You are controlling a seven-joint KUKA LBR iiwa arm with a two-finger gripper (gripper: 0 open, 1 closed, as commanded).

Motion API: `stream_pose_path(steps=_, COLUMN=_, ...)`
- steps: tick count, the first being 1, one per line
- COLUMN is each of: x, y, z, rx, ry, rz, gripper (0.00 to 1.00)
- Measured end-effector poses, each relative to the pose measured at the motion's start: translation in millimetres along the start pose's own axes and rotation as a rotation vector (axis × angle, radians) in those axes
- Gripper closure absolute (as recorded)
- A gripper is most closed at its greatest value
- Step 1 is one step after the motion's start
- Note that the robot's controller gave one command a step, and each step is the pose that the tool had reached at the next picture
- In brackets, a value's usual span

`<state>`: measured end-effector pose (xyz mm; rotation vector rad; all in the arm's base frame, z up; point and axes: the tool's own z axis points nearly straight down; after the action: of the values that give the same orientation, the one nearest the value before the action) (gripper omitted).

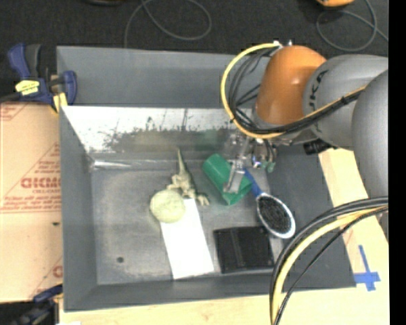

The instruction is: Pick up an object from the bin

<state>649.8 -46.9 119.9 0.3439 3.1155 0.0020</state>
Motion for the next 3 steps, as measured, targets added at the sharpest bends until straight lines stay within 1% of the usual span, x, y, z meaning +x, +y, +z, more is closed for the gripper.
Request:
stream_pose_path(steps=1, x=33.3, y=16.1, z=51.8, rx=0.002, ry=0.008, rz=0.086, gripper=0.00)
stream_pose_path(steps=2, x=23.8, y=6.7, z=49.0, rx=0.003, ry=0.001, rz=0.247, gripper=1.00)
stream_pose_path(steps=3, x=23.8, y=6.6, z=49.0, rx=0.003, ry=0.001, rz=0.247, gripper=1.00)
